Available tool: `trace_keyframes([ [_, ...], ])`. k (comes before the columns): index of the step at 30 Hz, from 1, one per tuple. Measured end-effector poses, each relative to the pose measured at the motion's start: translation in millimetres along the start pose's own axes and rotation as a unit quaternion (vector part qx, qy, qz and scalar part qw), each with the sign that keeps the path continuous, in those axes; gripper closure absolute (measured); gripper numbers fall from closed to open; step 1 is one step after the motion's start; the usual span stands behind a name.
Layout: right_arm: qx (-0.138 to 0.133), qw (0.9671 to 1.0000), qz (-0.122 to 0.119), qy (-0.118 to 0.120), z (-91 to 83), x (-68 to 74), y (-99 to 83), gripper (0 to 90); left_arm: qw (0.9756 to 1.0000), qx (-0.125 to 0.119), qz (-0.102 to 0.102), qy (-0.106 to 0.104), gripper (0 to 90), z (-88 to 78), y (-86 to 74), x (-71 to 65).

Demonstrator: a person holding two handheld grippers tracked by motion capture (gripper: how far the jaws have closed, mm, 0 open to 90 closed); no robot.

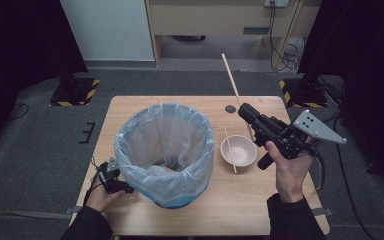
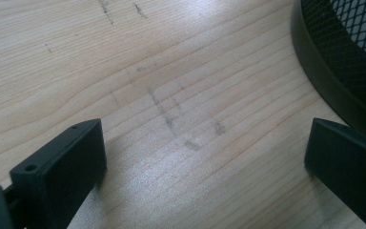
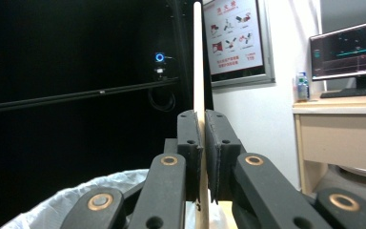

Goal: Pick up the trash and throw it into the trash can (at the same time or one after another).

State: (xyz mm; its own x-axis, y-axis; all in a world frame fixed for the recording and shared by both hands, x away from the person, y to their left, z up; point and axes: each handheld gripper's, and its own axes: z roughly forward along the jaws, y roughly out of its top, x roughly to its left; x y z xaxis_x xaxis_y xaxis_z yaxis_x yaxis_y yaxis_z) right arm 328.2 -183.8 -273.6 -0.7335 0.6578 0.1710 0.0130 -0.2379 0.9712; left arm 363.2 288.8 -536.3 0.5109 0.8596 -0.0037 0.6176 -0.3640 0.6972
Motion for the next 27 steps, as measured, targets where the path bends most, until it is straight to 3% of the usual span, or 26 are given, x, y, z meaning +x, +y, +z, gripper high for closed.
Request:
trace_keyframes([
  [10, -0.003, 0.9996, -0.006, 0.028, 20.0, 22.1, 8.9, 85.8, 1.0, 0.0, 0.0, 0.0, 0.0, 0.0, 0.0, 0.0],
  [20, 0.014, 0.9987, 0.007, 0.048, 41.4, 31.2, -4.6, 85.9, 1.0, 0.0, 0.0, 0.0, 0.0, 0.0, 0.0, 0.0],
  [27, 0.032, 0.9977, -0.004, 0.06, 54.0, 40.6, -6.4, 85.9, 1.0, 0.0, 0.0, 0.0, 0.0, 0.0, 0.0, 0.0],
])
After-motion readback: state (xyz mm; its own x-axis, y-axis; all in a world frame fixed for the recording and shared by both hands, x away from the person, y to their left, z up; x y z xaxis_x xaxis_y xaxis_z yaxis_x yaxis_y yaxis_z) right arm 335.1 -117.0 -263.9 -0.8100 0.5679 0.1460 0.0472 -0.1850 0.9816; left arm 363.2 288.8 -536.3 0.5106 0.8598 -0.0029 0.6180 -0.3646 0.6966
